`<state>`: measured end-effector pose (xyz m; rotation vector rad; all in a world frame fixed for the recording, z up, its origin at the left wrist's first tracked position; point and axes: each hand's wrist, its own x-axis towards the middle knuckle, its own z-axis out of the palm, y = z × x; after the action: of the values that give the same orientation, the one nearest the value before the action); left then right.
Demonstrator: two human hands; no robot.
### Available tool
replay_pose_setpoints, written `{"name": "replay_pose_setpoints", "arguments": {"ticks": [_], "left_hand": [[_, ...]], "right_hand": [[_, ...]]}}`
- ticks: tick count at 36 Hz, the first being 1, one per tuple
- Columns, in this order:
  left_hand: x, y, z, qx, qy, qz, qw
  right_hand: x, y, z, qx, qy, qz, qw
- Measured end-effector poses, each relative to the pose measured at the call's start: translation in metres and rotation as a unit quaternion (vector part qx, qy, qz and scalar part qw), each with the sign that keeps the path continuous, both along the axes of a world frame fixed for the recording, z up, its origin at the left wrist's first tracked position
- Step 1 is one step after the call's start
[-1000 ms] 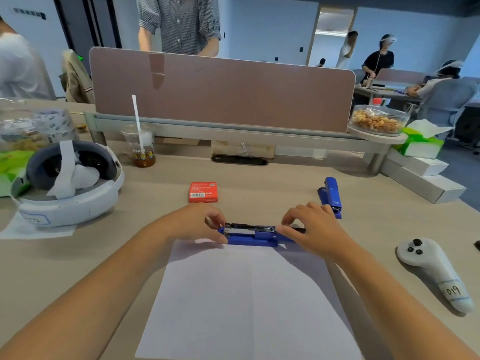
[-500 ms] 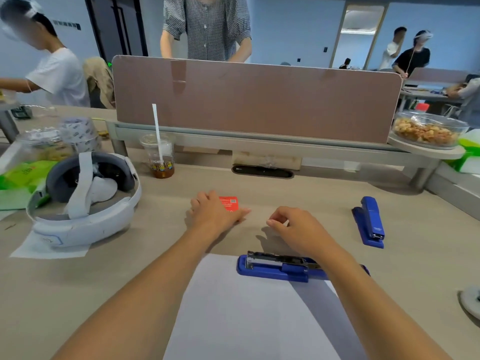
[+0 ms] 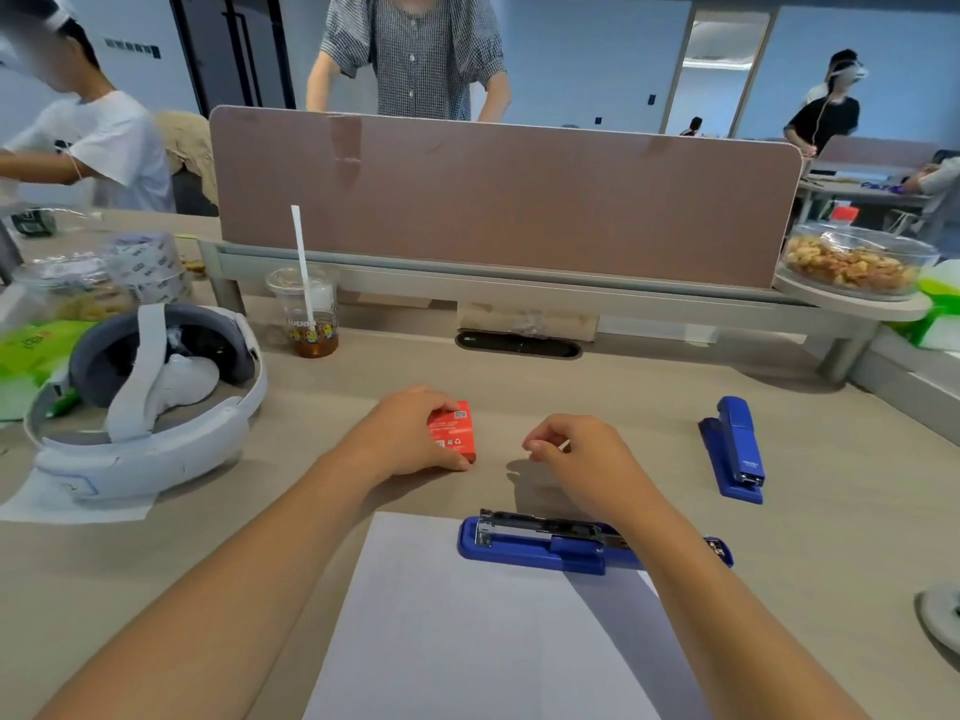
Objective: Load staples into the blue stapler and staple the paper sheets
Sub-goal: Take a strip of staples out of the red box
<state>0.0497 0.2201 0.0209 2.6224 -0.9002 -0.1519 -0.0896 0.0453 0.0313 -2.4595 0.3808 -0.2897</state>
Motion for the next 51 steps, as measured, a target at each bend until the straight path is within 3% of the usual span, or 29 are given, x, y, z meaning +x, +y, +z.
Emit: {"name": "replay_pose_setpoints", "arguments": {"ticks": [9, 16, 32, 42, 51], "left_hand": [[-0.034, 0.016, 0.011, -0.165, 0.011, 0.006, 0.986], [-0.051, 0.018, 0.007, -0.207, -0.012, -0.023, 0.978], [-0.055, 0.019, 0.004, -0.198, -0.112, -0.065, 0.972], [-0.06, 0.017, 0.006, -0.19, -0.153, -0.072, 0.967], [-0.063, 0.016, 0.008, -0.177, -0.173, -0.081, 0.966]], "right_hand": [[-0.002, 0.016, 0.009, 0.129, -0.066, -0.029, 0.989], [-0.001, 0.032, 0.007, 0.199, -0.068, -0.041, 0.977], [-0.005, 0.043, 0.01, 0.234, -0.104, -0.059, 0.965], [-0.004, 0.04, 0.012, 0.312, -0.106, -0.063, 0.942], [-0.004, 0.039, 0.012, 0.228, -0.131, -0.072, 0.962]]}}
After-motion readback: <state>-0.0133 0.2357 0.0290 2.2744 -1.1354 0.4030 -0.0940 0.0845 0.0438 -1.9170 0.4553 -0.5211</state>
